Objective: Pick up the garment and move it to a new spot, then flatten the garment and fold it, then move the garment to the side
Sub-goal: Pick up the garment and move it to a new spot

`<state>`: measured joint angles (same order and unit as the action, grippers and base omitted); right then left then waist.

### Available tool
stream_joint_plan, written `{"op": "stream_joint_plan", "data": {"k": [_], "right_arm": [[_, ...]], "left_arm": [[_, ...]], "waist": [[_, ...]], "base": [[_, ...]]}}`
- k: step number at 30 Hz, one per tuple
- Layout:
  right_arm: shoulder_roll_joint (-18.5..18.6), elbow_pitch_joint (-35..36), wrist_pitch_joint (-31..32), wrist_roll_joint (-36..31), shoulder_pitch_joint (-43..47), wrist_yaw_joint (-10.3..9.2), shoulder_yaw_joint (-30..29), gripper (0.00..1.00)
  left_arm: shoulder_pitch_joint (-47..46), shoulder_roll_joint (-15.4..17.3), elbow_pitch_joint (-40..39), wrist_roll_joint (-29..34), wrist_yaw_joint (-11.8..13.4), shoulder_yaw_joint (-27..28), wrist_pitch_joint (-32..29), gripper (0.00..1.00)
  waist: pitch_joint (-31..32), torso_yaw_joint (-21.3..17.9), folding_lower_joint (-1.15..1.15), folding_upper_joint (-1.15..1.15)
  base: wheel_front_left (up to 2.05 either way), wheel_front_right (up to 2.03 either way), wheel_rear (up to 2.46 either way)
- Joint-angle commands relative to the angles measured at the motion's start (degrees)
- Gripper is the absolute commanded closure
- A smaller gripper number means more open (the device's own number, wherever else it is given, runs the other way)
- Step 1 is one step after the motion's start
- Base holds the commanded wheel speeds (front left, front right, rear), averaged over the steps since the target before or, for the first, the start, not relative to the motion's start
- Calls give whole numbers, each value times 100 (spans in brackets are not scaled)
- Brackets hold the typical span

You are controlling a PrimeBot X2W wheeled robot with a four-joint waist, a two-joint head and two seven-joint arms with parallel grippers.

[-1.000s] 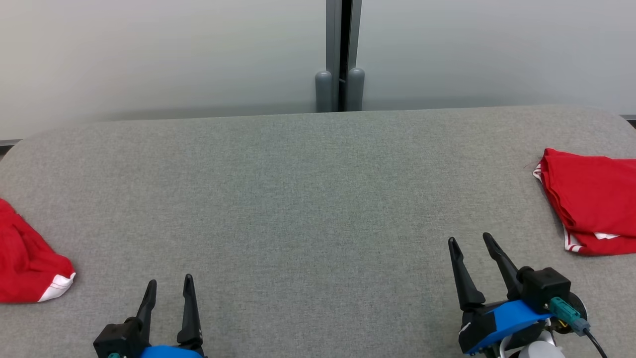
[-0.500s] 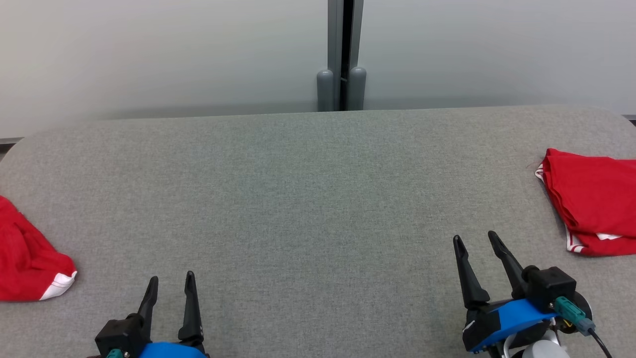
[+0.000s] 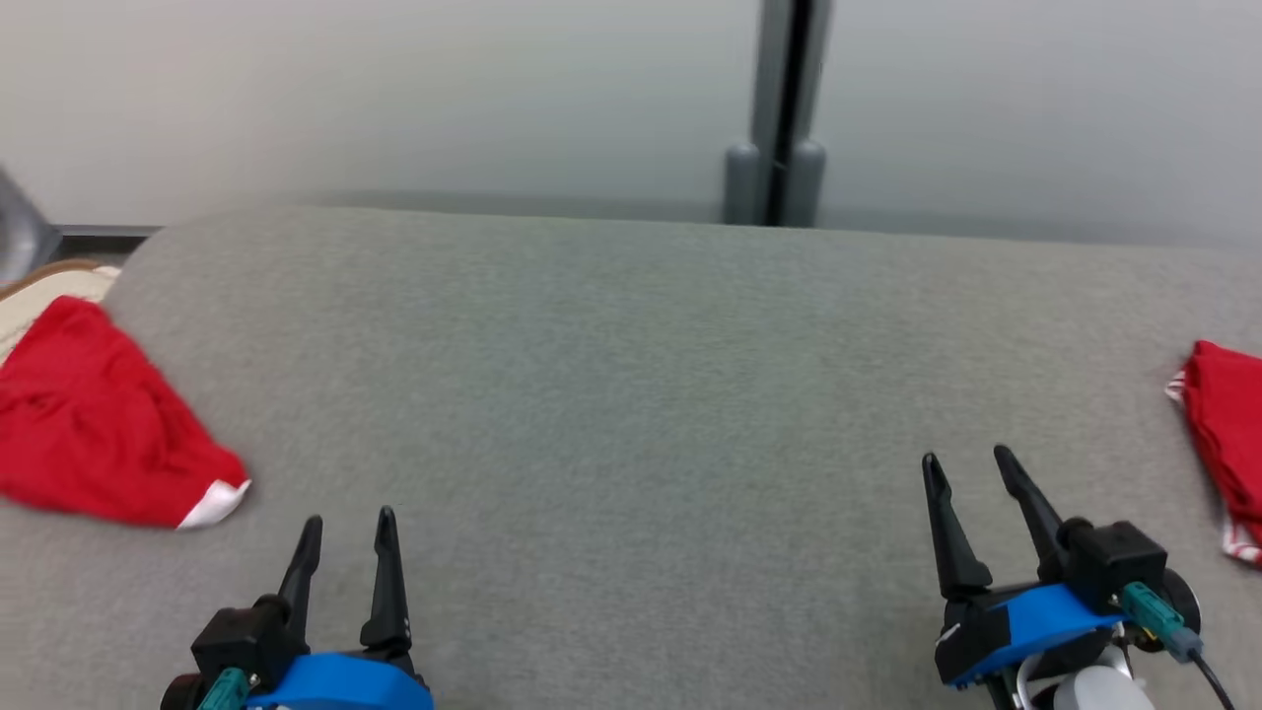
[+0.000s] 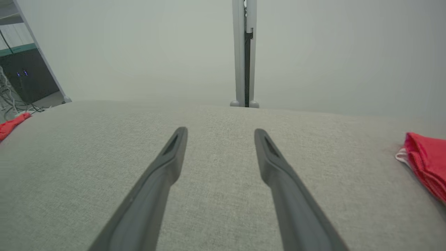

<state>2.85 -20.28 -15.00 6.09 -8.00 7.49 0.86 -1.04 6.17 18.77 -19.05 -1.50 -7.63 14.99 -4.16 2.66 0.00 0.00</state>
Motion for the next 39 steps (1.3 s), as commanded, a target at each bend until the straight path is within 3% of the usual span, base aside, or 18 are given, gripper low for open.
{"op": "stream_joint_plan", "data": {"k": [1, 12, 21, 24, 29, 34, 35, 39], "right_arm": [[8, 49, -23, -29, 14, 1, -15, 0], [11, 78, -5, -79, 32, 1, 203, 0], [12, 137, 104, -109, 24, 1, 433, 0], [13, 190, 138, -120, -25, 1, 478, 0], [12, 327, 195, -188, -138, 1, 506, 0], [13, 572, 332, -409, -331, 1, 433, 0], [13, 698, 419, -557, -428, 1, 432, 0], [14, 979, 606, -792, -654, 1, 399, 0]], "left_arm": [[-56, -6, -32, 36, 13, 47, 28, 0], [75, -59, -73, 20, 3, 260, 23, 0], [194, -137, -85, 52, -52, 348, 23, 0], [215, -140, -86, 71, -84, 384, 23, 0], [-181, 228, -215, 146, -51, 660, 22, 0], [-955, 901, -448, 85, -46, 1083, -118, 0], [-1354, 1145, -582, 46, -35, 1223, -304, 0], [-2208, 1622, -558, -135, -118, 1422, -877, 0]], "waist": [[-135, 291, 0, 0], [-110, 1827, 0, 0], [-68, 2420, 0, 0], [-105, 2475, 0, 0], [-198, 2418, 0, 0], [-413, 2173, 0, 0], [-549, 2038, 0, 0], [-884, 1756, 0, 0]], "base": [[0, 0, 0], [0, 0, 0], [0, 0, 0], [0, 0, 0], [0, 0, 0], [0, 0, 0], [0, 0, 0], [0, 0, 0]]}}
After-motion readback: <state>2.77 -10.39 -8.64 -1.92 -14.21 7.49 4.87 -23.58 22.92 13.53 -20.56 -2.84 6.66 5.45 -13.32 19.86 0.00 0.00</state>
